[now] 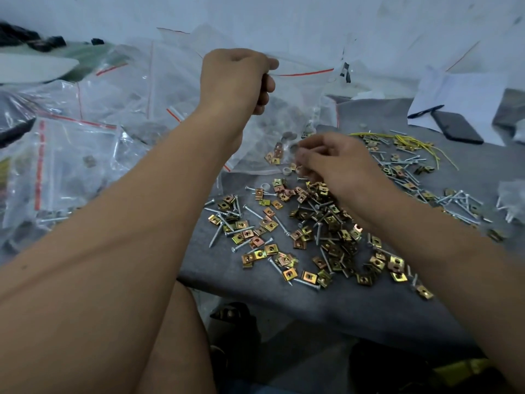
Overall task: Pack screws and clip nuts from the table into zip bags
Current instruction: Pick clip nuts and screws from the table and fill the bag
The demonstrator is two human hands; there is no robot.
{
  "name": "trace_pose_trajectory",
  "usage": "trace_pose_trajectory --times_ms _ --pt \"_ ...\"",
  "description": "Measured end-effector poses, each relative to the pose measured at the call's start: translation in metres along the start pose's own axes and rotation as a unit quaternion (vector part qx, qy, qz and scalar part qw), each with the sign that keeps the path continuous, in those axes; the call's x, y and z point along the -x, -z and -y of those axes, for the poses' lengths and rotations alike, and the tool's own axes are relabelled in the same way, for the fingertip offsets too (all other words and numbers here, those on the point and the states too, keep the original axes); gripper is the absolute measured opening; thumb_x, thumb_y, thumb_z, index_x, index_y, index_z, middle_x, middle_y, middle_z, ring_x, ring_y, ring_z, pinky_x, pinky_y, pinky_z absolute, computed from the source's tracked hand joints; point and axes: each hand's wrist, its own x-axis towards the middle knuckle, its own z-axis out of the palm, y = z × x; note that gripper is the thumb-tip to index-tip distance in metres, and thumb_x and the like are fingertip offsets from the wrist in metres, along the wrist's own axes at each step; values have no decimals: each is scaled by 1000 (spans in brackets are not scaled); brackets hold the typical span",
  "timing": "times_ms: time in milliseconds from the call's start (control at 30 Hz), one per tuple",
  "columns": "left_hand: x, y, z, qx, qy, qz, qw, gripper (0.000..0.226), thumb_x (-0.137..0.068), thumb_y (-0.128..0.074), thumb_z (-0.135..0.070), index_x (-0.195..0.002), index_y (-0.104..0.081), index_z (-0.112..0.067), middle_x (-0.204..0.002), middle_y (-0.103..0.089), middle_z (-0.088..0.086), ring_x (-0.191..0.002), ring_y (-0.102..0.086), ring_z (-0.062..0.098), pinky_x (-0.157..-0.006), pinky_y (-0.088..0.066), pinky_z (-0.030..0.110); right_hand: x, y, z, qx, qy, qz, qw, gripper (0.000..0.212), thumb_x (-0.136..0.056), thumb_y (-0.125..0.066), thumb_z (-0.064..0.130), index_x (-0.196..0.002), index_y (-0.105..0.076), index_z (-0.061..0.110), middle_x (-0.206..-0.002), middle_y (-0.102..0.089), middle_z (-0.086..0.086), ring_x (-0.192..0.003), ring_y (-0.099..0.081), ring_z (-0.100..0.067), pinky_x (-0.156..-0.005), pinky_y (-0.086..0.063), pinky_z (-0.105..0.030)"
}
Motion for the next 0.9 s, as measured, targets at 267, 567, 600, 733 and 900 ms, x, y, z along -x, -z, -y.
trace_pose_trajectory --times_ms 267,567,600,733,900 --pt "-1 1 -1 55 65 -27 996 20 -97 -58 -4 -102 -77 2 -56 -56 0 -49 -45 17 -51 -36 26 8 7 15 -410 -173 50 894 24 -97 -43 -18 -112 -60 -13 -102 -67 -24 -87 -78 -30 -76 -64 -30" --pt "1 -1 -4 47 87 -48 994 22 -96 -56 -3 -101 -76 2 -55 -56 0 -46 -44 16 -51 -35 24 11 -15 -2 281 116 87 949 27 -110 -37 15 -108 -64 20 -102 -57 2 -80 -55 -8 -64 -47 -27" --pt "2 -1 -5 46 85 -47 994 21 -96 -56 -3 -100 -76 1 -54 -56 0 -46 -44 16 -51 -35 24 12 -17 -7 367 185 106 905 24 -110 -38 17 -113 -61 23 -107 -52 2 -86 -53 -9 -70 -47 -30" --pt "3 -2 -5 35 77 -32 996 19 -95 -58 -4 -95 -77 -2 -54 -57 0 -47 -44 17 -49 -36 24 13 -24 -17 480 252 131 830 32 -102 -57 16 -133 -58 25 -107 -40 2 -93 -44 -15 -72 -41 -33" --pt "5 -3 -4 11 57 -9 998 20 -94 -58 -5 -97 -78 -3 -54 -58 0 -46 -44 16 -48 -36 23 17 -26 -10 476 202 115 848 20 -101 -61 24 -120 -66 31 -113 -53 3 -109 -53 -20 -86 -48 -34"
